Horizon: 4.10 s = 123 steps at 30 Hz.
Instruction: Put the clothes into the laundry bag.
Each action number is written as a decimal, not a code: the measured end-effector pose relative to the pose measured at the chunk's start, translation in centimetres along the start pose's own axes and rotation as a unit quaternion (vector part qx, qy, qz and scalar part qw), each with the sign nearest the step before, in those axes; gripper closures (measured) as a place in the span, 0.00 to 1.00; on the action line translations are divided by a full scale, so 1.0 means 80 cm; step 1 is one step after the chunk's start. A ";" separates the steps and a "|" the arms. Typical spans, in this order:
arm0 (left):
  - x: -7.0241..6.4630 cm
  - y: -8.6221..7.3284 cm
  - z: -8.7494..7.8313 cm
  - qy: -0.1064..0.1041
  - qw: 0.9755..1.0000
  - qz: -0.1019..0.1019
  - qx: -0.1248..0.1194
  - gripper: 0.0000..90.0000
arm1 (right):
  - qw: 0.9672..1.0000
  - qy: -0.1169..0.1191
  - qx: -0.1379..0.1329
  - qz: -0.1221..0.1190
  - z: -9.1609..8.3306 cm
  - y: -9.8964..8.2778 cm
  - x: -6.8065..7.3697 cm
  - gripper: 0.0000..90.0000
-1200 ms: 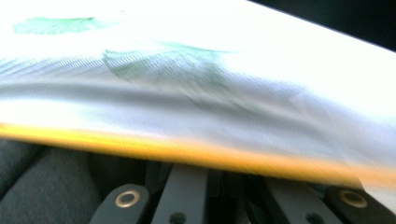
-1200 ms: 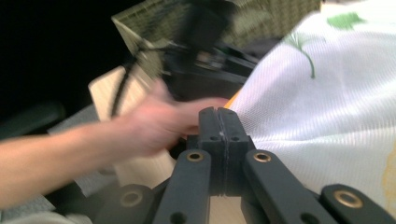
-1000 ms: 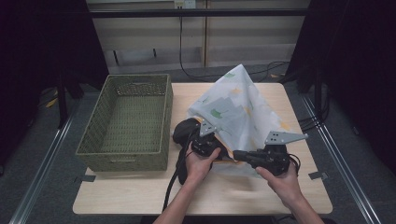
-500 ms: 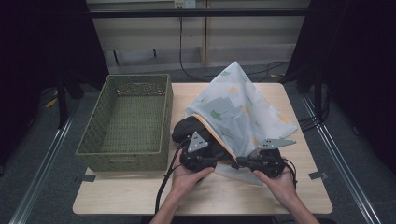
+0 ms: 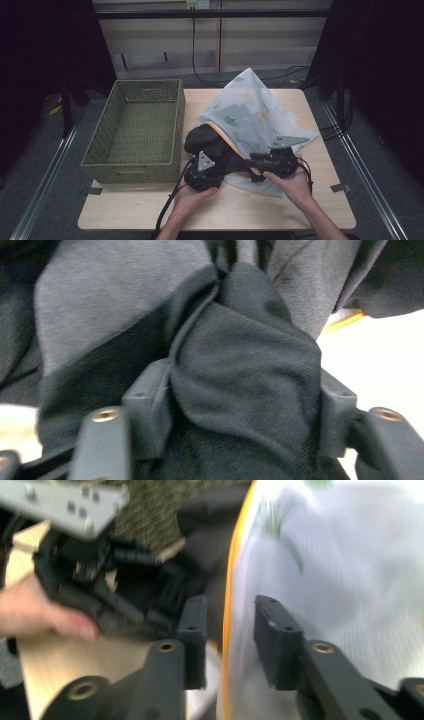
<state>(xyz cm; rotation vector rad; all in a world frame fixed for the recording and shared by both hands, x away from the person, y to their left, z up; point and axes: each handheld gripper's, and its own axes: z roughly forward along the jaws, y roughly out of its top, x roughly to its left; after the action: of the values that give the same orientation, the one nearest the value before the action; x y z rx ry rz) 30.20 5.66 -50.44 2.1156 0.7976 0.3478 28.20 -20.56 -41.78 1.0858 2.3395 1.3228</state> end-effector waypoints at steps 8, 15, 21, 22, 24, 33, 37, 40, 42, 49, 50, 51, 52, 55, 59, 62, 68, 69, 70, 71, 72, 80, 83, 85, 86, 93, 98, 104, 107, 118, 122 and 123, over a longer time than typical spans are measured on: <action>-0.015 -0.005 -0.006 -0.065 0.998 -0.017 -0.002 0.78 | 0.999 -0.017 0.023 -0.022 0.039 0.035 -0.005 0.69; -0.016 0.001 -0.025 -0.082 0.996 -0.002 -0.024 0.76 | 0.998 -0.050 0.025 -0.005 0.046 0.011 -0.026 0.68; -0.004 0.029 -0.030 -0.060 0.997 0.015 -0.055 0.36 | 0.998 -0.048 0.048 -0.002 0.050 0.006 -0.030 0.68; -0.001 0.033 -0.025 -0.062 0.996 0.016 -0.056 0.30 | 0.998 -0.040 0.056 -0.003 0.053 0.005 -0.031 0.69; 0.006 0.039 -0.012 -0.064 0.996 0.007 -0.055 0.20 | 0.997 -0.043 0.065 -0.001 0.056 0.002 -0.030 0.75; -0.005 0.043 0.043 -0.057 0.997 0.044 0.013 0.00 | 0.997 -0.020 0.070 0.008 0.059 -0.001 -0.033 0.94; -0.010 0.043 0.053 -0.022 0.998 0.057 0.030 0.09 | 0.998 -0.006 0.063 0.018 0.059 0.001 -0.034 0.97; -0.009 0.045 0.055 0.008 0.998 0.059 0.034 0.35 | 0.998 0.000 0.061 0.014 0.059 0.005 -0.029 0.98; -0.009 0.045 0.057 0.012 0.999 0.051 0.015 0.52 | 0.998 0.010 0.058 0.010 0.059 0.009 -0.022 0.99; 0.010 0.048 0.040 -0.040 0.999 -0.014 -0.023 0.78 | 0.999 0.020 0.039 -0.005 0.050 0.022 -0.010 0.99; 0.011 0.050 0.035 -0.045 0.998 -0.017 -0.034 0.78 | 0.999 0.024 0.034 -0.004 0.048 0.025 -0.009 0.99; 0.011 0.053 0.032 -0.054 0.997 -0.023 -0.044 0.79 | 0.999 0.026 0.028 -0.005 0.046 0.028 -0.008 0.99; 0.010 0.057 0.026 -0.053 0.997 -0.026 -0.051 0.80 | 0.999 0.026 0.023 -0.008 0.044 0.032 -0.006 0.99; 0.007 0.068 0.017 -0.070 0.995 -0.033 -0.070 0.80 | 0.999 0.032 0.008 -0.016 0.036 0.050 0.002 0.99; 0.007 0.083 0.003 -0.081 0.990 -0.049 -0.104 0.81 | 0.998 0.042 -0.018 -0.033 0.022 0.076 0.018 0.99; 0.010 0.097 -0.007 -0.078 0.987 -0.067 -0.126 0.81 | 0.996 0.065 -0.047 -0.036 0.009 0.098 0.031 0.99; 0.011 0.125 -0.036 -0.058 0.978 -0.082 -0.181 0.81 | 0.989 0.109 -0.090 -0.052 -0.016 0.121 0.066 0.99; 0.013 0.129 -0.043 -0.048 0.976 -0.087 -0.196 0.81 | 0.987 0.113 -0.098 -0.057 -0.027 0.126 0.080 0.99; 0.013 0.129 -0.043 -0.048 0.976 -0.087 -0.196 0.81 | 0.987 0.113 -0.098 -0.057 -0.027 0.126 0.080 0.99; 0.016 0.129 -0.044 -0.048 0.976 -0.087 -0.196 0.81 | 0.986 0.117 -0.100 -0.055 -0.031 0.126 0.083 0.99; 0.018 0.128 -0.043 -0.044 0.975 -0.090 -0.196 0.81 | 0.986 0.120 -0.102 -0.051 -0.035 0.124 0.085 0.99; 0.018 0.088 0.018 -0.025 0.988 -0.065 -0.135 0.76 | 0.992 0.110 -0.060 0.014 -0.019 0.060 0.054 0.99; 0.009 0.073 0.038 -0.022 0.992 -0.049 -0.114 0.70 | 0.993 0.105 -0.033 0.040 -0.008 0.025 0.035 0.99; 0.009 0.072 0.041 -0.025 0.992 -0.057 -0.109 0.61 | 0.993 0.101 -0.026 0.050 -0.007 0.011 0.027 0.99; 0.009 0.071 0.043 -0.026 0.992 -0.062 -0.108 0.56 | 0.993 0.100 -0.023 0.055 -0.006 0.005 0.024 0.99; 0.008 0.070 0.027 -0.036 0.996 -0.039 -0.073 0.33 | 0.995 0.081 -0.013 0.064 -0.006 -0.012 0.011 0.99; 0.008 0.063 -0.009 -0.057 0.994 -0.022 -0.088 0.22 | 0.995 0.068 -0.016 0.068 -0.009 -0.015 0.003 0.99; -0.001 0.035 -0.024 -0.067 0.995 -0.004 -0.068 0.16 | 0.996 0.057 -0.018 0.070 -0.012 -0.015 -0.003 0.99; -0.008 0.031 -0.020 -0.076 0.995 0.004 -0.061 0.14 | 0.996 0.057 -0.016 0.070 -0.011 -0.016 -0.004 0.99; -0.011 0.020 0.016 -0.027 0.999 0.041 0.019 0.50 | 0.996 0.061 -0.016 0.058 -0.006 -0.010 0.002 0.99; -0.006 0.027 0.014 -0.055 0.998 -0.001 -0.001 0.78 | 0.996 0.076 -0.018 0.045 0.000 0.000 0.014 0.99; -0.006 0.029 0.015 -0.066 0.998 -0.015 -0.016 0.78 | 0.996 0.076 -0.018 0.045 0.000 0.000 0.014 0.99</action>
<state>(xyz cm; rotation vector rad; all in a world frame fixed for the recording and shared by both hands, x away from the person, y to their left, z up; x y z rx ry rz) 31.42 3.54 -49.36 2.0708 0.7413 0.2016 27.41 -19.79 -41.58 1.1293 2.3864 1.5244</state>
